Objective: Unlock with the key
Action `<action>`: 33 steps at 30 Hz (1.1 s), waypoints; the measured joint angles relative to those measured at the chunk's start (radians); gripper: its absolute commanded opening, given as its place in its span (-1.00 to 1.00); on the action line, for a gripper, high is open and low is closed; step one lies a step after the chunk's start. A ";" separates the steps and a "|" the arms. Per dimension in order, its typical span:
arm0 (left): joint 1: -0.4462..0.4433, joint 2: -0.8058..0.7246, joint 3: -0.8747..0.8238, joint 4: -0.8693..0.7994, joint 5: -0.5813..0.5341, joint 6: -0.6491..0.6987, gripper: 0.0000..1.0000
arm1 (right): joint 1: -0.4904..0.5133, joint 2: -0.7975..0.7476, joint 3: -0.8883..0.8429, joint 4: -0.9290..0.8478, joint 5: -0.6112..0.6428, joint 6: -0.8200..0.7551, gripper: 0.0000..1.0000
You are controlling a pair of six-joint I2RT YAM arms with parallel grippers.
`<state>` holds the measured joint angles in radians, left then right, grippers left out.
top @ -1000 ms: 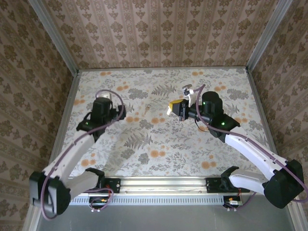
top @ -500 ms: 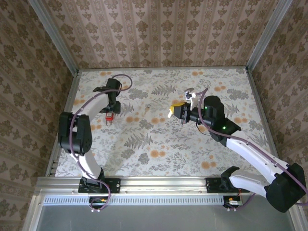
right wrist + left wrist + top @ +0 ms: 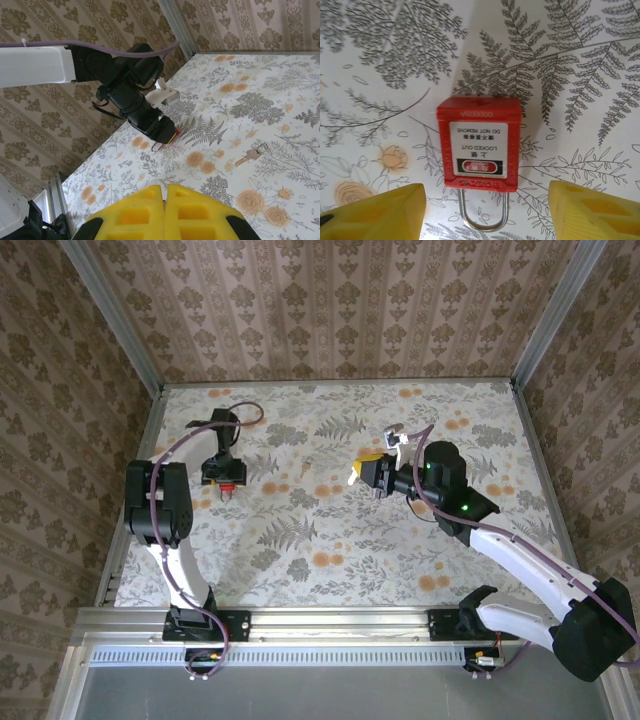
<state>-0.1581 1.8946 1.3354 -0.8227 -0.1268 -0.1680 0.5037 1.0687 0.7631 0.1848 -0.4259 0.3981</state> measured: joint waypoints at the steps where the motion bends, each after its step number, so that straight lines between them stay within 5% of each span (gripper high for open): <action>1: 0.004 0.009 0.001 0.000 0.007 0.003 0.27 | 0.000 0.000 0.000 0.000 0.000 0.000 -0.99; 8: 0.042 0.057 0.032 0.000 0.027 0.013 0.01 | 0.000 0.000 0.000 0.000 0.000 0.000 -0.98; 18: 0.049 0.090 0.049 0.005 0.059 0.015 0.01 | 0.000 0.000 -0.002 0.000 0.000 0.000 -0.99; 24: 0.049 0.091 0.046 0.010 0.072 0.010 -0.22 | 0.000 0.000 -0.005 0.001 0.000 0.003 -0.99; 33: 0.050 0.089 0.035 0.022 0.083 0.011 -0.03 | 0.000 0.000 -0.007 0.000 0.000 0.003 -0.98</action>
<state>-0.1085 1.9835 1.3701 -0.8005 -0.0441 -0.1570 0.5037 1.0687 0.7559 0.1852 -0.4259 0.4007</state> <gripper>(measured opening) 0.469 0.070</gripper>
